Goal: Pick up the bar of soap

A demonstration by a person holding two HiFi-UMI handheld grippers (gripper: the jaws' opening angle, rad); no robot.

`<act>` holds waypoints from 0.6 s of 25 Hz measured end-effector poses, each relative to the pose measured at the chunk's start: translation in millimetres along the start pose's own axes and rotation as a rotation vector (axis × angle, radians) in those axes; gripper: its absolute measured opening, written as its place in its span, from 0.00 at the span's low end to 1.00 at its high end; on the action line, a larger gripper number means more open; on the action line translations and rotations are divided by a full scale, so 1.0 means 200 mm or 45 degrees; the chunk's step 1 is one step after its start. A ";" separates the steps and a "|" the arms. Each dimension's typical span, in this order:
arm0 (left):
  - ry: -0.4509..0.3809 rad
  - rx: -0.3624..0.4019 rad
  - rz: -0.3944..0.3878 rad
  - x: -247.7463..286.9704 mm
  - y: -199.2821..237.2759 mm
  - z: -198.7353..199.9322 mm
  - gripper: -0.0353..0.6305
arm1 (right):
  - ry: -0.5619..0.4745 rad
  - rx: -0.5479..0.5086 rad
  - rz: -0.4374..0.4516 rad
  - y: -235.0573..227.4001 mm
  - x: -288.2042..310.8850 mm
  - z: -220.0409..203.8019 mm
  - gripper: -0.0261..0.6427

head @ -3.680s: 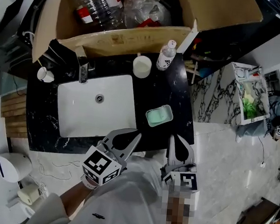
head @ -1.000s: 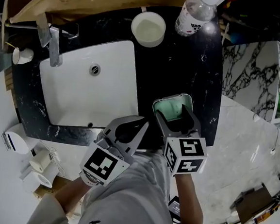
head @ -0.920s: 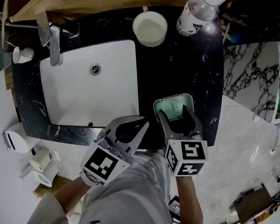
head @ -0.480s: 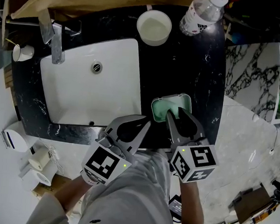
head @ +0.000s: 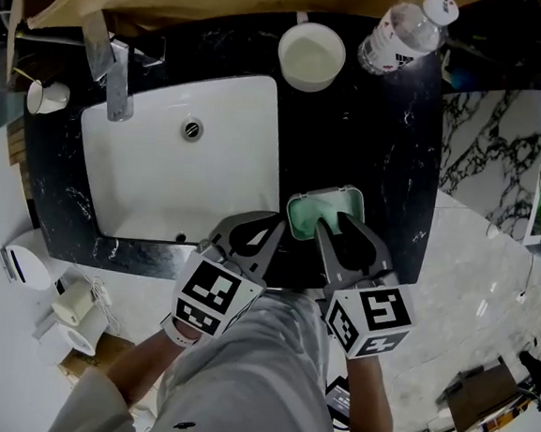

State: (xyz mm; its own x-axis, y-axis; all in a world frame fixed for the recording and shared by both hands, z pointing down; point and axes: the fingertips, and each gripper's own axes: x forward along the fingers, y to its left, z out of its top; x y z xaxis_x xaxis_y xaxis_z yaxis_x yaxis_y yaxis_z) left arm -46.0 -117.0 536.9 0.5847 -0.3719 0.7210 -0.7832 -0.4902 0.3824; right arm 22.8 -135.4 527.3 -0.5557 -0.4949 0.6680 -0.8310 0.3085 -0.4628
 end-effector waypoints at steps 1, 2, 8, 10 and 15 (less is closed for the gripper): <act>0.021 0.001 0.008 0.01 0.01 -0.02 0.06 | -0.002 -0.013 -0.005 0.00 0.00 0.00 0.23; 0.041 0.000 0.013 0.02 0.02 -0.04 0.06 | -0.004 -0.021 -0.008 0.01 0.00 0.01 0.23; 0.096 0.003 -0.013 0.07 0.02 -0.10 0.06 | -0.017 -0.035 0.012 0.05 0.00 0.03 0.23; 0.102 -0.004 -0.017 0.08 0.02 -0.11 0.06 | -0.029 -0.038 0.027 0.06 0.00 0.04 0.22; 0.096 -0.011 -0.017 0.08 0.02 -0.11 0.06 | -0.022 -0.063 0.095 0.12 0.01 0.03 0.26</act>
State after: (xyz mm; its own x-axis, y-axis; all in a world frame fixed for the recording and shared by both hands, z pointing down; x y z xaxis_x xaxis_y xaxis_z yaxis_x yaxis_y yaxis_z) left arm -43.8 -107.9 563.0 0.5776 -0.3048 0.7573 -0.7776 -0.4876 0.3969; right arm 2.2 -134.6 513.5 -0.6161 -0.4828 0.6223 -0.7876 0.3848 -0.4812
